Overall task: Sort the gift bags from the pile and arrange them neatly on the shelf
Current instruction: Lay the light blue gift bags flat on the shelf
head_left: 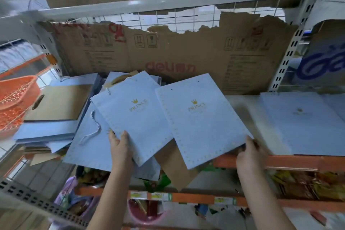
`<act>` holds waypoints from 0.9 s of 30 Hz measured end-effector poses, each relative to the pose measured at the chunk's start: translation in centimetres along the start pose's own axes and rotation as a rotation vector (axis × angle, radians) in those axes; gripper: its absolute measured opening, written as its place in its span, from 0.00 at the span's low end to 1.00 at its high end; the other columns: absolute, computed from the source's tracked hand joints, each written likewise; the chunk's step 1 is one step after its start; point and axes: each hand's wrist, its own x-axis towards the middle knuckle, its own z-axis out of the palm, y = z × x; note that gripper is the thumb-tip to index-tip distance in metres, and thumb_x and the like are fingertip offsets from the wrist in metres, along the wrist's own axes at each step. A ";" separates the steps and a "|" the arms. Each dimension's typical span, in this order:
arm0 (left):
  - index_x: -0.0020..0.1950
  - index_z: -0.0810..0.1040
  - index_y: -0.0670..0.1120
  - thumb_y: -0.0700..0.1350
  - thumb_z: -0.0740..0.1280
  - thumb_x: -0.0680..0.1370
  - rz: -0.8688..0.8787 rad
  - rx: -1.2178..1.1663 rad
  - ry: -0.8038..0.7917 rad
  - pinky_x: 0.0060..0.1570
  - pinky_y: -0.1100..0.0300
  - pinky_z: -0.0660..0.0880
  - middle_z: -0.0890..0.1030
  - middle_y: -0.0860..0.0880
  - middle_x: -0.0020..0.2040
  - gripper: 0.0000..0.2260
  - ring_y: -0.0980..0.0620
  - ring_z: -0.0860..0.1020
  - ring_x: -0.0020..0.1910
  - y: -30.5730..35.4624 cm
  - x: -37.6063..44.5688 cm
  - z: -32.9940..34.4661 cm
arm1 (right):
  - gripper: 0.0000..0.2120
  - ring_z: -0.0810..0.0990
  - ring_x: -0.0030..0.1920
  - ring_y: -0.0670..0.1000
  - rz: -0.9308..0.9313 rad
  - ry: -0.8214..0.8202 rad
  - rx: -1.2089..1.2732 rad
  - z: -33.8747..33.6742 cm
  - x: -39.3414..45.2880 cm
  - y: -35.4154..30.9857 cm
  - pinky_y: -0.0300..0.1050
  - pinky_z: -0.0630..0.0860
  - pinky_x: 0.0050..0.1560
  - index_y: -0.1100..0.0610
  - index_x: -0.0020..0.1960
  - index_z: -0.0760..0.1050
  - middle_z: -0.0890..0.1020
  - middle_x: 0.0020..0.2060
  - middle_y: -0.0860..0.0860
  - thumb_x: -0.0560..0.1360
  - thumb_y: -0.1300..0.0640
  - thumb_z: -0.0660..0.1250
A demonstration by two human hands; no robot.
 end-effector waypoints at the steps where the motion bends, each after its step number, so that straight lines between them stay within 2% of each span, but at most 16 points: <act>1: 0.74 0.58 0.47 0.42 0.56 0.82 -0.008 0.004 -0.023 0.59 0.46 0.73 0.72 0.44 0.67 0.20 0.41 0.74 0.61 0.0 0.3 -0.1 | 0.06 0.76 0.40 0.46 0.026 -0.047 0.054 0.6 0.0 0.6 0.38 0.73 0.39 0.56 0.55 0.68 0.77 0.48 0.53 0.78 0.61 0.60; 2: 0.75 0.57 0.49 0.44 0.56 0.82 -0.017 0.016 -0.040 0.60 0.45 0.72 0.71 0.44 0.67 0.22 0.41 0.74 0.62 0.1 0.5 -0.1 | 0.08 0.77 0.40 0.45 0.047 -0.099 0.091 1.2 -0.5 1.0 0.37 0.75 0.37 0.59 0.55 0.68 0.78 0.49 0.54 0.77 0.65 0.61; 4: 0.77 0.51 0.52 0.45 0.55 0.82 -0.040 0.026 -0.083 0.61 0.45 0.72 0.70 0.45 0.68 0.24 0.42 0.73 0.63 0.3 0.9 -0.2 | 0.09 0.81 0.37 0.45 0.036 -0.240 -0.011 1.9 -0.8 1.4 0.36 0.77 0.32 0.62 0.55 0.70 0.79 0.46 0.55 0.75 0.68 0.62; 7: 0.77 0.52 0.53 0.46 0.55 0.82 -0.037 0.025 -0.132 0.60 0.47 0.72 0.68 0.44 0.71 0.23 0.42 0.72 0.65 0.5 1.2 0.0 | 0.10 0.81 0.44 0.50 0.017 -0.398 -0.247 2.3 -1.0 1.5 0.42 0.77 0.41 0.59 0.54 0.74 0.81 0.47 0.53 0.73 0.67 0.66; 9: 0.77 0.50 0.54 0.47 0.55 0.82 -0.052 0.061 -0.127 0.61 0.45 0.70 0.67 0.40 0.71 0.25 0.40 0.71 0.66 0.5 1.6 0.2 | 0.04 0.80 0.45 0.53 0.061 -0.462 -0.335 2.8 -1.4 1.5 0.45 0.77 0.43 0.58 0.48 0.75 0.81 0.45 0.53 0.75 0.65 0.66; 12: 0.76 0.51 0.57 0.48 0.55 0.82 -0.044 0.067 -0.153 0.63 0.42 0.71 0.68 0.41 0.71 0.24 0.39 0.72 0.65 0.6 2.3 0.5 | 0.03 0.79 0.43 0.53 0.079 -0.416 -0.328 3.8 -1.6 2.2 0.45 0.76 0.42 0.60 0.45 0.74 0.81 0.44 0.56 0.76 0.65 0.63; 15: 0.74 0.58 0.54 0.47 0.56 0.81 0.001 0.060 -0.184 0.61 0.43 0.73 0.71 0.46 0.69 0.21 0.44 0.74 0.63 1.6 3.1 0.4 | 0.05 0.78 0.41 0.50 0.069 -0.357 -0.246 4.2 -1.9 2.6 0.37 0.78 0.34 0.61 0.44 0.73 0.79 0.41 0.54 0.77 0.66 0.60; 17: 0.71 0.63 0.52 0.45 0.56 0.81 0.036 0.055 -0.185 0.55 0.49 0.76 0.75 0.48 0.64 0.18 0.46 0.77 0.58 2.4 3.9 0.0 | 0.07 0.77 0.41 0.49 0.057 -0.332 -0.197 4.2 -1.9 2.7 0.32 0.77 0.30 0.58 0.43 0.71 0.79 0.41 0.53 0.78 0.67 0.59; 19: 0.67 0.66 0.51 0.43 0.56 0.81 0.066 0.036 -0.168 0.46 0.55 0.75 0.77 0.48 0.58 0.14 0.49 0.78 0.51 3.4 4.9 -0.8 | 0.08 0.77 0.41 0.49 0.043 -0.308 -0.158 4.1 -2.0 2.8 0.32 0.77 0.28 0.57 0.43 0.71 0.78 0.41 0.52 0.78 0.67 0.58; 21: 0.65 0.67 0.52 0.43 0.56 0.81 0.094 0.025 -0.156 0.41 0.58 0.74 0.76 0.48 0.56 0.12 0.52 0.77 0.46 4.3 5.9 -1.9 | 0.09 0.77 0.41 0.49 0.027 -0.277 -0.141 4.0 -2.0 3.0 0.32 0.77 0.28 0.56 0.43 0.71 0.78 0.41 0.52 0.78 0.66 0.59; 24: 0.65 0.67 0.52 0.43 0.57 0.81 0.123 0.039 -0.150 0.45 0.56 0.74 0.76 0.48 0.57 0.13 0.50 0.77 0.48 5.2 7.2 -4.0 | 0.08 0.77 0.41 0.49 0.008 -0.249 -0.120 4.0 -2.2 3.2 0.32 0.77 0.28 0.55 0.44 0.70 0.78 0.41 0.52 0.78 0.66 0.59; 27: 0.71 0.66 0.47 0.44 0.58 0.81 0.154 0.048 -0.143 0.49 0.54 0.74 0.77 0.45 0.60 0.17 0.46 0.77 0.53 5.5 8.4 -6.7 | 0.08 0.80 0.38 0.47 -0.022 -0.252 -0.113 3.9 -2.1 3.2 0.33 0.78 0.28 0.55 0.44 0.70 0.78 0.42 0.53 0.78 0.66 0.59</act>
